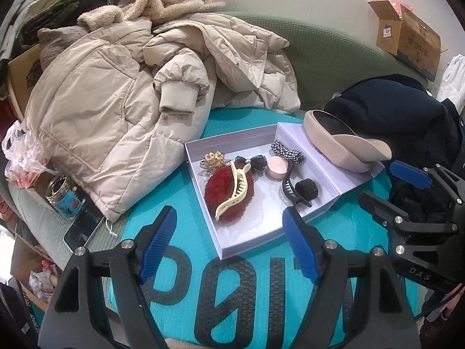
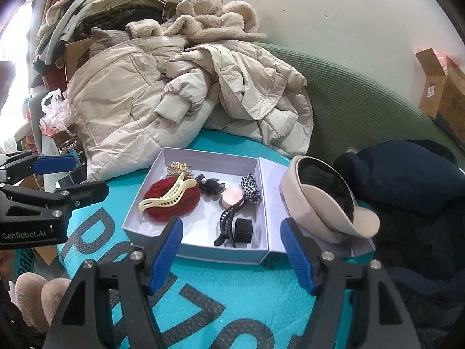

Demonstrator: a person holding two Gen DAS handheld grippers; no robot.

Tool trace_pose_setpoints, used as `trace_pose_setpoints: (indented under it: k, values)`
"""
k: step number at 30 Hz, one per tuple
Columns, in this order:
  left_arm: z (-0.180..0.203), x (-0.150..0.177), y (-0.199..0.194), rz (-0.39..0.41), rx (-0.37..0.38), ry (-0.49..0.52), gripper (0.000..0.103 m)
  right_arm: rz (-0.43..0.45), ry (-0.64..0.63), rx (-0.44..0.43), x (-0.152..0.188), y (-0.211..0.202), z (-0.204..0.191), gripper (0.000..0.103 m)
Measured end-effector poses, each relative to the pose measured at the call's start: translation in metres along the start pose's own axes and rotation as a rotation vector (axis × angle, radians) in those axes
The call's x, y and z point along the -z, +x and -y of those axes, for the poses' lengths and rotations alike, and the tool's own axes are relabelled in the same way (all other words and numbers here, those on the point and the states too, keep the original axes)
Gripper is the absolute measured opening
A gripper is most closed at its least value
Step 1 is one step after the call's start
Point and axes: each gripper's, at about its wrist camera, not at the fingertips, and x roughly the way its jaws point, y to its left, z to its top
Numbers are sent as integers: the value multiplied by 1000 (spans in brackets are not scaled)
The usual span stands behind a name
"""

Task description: Organize objects

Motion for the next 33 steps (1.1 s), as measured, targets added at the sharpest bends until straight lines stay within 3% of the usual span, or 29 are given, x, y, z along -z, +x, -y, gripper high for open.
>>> trace_pose_setpoints:
  k: [8,33]
  values:
    - [2,20,-20,2,-16,-6,81,-22,13,-7,16,-12,-6,73]
    - [-7,68,-24,-45,-44,-94,82,-70,36,-44,56,-18,-16,74]
